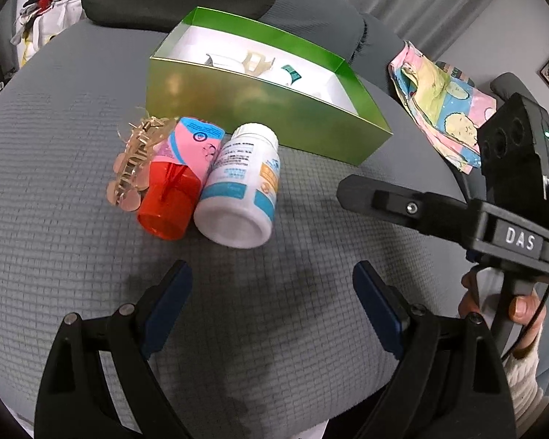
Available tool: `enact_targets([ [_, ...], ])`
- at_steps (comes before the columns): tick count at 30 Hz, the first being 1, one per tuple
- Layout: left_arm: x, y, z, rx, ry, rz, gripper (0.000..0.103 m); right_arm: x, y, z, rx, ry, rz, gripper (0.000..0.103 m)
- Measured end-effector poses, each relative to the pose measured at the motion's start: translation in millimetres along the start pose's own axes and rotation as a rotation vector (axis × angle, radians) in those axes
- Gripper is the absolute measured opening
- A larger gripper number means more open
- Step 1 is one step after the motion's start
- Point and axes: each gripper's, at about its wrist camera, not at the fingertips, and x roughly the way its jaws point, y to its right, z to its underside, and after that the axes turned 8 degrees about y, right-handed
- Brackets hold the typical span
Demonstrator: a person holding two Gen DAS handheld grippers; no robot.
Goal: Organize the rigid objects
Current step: 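Close the right gripper around the blue-labelled white bottle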
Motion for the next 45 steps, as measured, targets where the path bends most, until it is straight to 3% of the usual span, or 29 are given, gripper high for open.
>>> enact_targets([
  [15, 29, -22, -22, 0.019, -0.013, -0.085, 0.089, 23, 4, -9, 0.002, -0.031, 0.014, 0.061],
  [30, 35, -15, -25, -0.033, -0.025, 0.046, 0.088, 49, 10, -20, 0.015, -0.061, 0.023, 0.061],
  [34, 42, -6, -26, -0.001, -0.031, 0.037, 0.088, 58, 9, -22, 0.014, -0.080, 0.006, 0.061],
  [40, 50, 1, -29, 0.047, -0.047, -0.032, 0.082, 67, 4, -26, -0.015, -0.108, -0.003, 0.061],
  [45, 58, 2, -33, 0.065, -0.064, -0.075, 0.066, 77, -1, -27, -0.027, -0.145, -0.022, 0.061],
])
